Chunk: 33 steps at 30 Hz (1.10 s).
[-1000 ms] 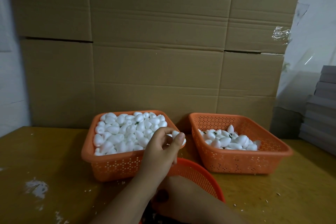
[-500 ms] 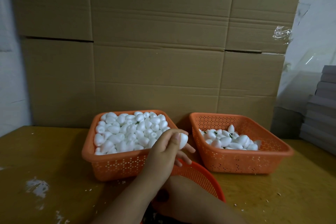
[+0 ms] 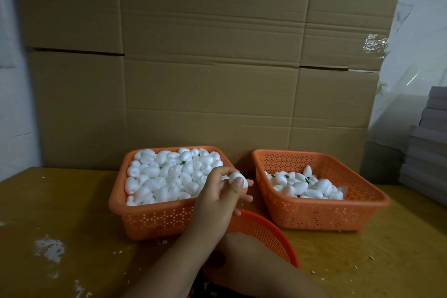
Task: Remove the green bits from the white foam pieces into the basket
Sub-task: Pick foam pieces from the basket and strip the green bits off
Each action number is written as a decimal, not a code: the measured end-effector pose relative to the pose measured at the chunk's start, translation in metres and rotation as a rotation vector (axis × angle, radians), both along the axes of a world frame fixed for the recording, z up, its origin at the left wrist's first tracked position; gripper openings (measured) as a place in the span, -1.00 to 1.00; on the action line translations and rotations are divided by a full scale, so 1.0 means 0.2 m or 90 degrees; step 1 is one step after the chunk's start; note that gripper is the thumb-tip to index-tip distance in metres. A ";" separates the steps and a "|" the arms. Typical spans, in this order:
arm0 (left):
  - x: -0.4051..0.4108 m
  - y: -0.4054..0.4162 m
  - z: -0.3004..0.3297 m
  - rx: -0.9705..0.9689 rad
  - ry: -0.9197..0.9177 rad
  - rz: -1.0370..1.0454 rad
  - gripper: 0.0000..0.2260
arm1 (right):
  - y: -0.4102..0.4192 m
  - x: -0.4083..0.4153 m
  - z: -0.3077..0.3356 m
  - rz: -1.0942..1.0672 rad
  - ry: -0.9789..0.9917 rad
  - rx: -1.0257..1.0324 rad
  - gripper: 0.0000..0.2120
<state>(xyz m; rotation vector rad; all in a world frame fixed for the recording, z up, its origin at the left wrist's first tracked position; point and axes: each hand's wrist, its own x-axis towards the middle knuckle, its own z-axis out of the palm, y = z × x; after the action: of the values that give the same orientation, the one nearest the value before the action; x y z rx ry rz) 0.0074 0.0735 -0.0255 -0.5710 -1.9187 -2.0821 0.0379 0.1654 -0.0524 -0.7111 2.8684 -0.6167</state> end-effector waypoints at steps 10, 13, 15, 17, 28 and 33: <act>0.00 -0.01 0.01 0.061 0.076 0.105 -0.89 | 0.01 -0.01 0.06 -0.058 0.272 -0.264 -0.81; 0.00 -0.02 0.00 0.062 0.106 0.159 -0.86 | 0.02 -0.01 0.08 -0.156 0.292 -0.376 -0.96; -0.01 -0.03 0.00 0.047 0.112 0.198 -0.87 | 0.04 -0.02 0.10 -0.222 0.286 -0.460 -0.92; -0.01 -0.03 -0.01 0.018 0.103 0.222 -0.86 | 0.07 -0.03 0.12 -0.272 0.254 -0.536 -0.89; -0.01 -0.03 -0.01 -0.062 0.119 0.187 -0.93 | 0.13 -0.07 0.14 -0.328 0.097 -0.688 -0.90; -0.02 -0.03 -0.02 -0.035 0.093 0.150 -0.83 | 0.13 -0.07 0.14 -0.320 0.093 -0.682 -0.88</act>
<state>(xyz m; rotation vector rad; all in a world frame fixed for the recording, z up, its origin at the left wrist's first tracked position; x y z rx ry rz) 0.0037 0.0672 -0.0291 -0.4685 -1.8659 -1.7978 0.0239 0.1922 -0.0250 -0.0525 2.6451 -2.3010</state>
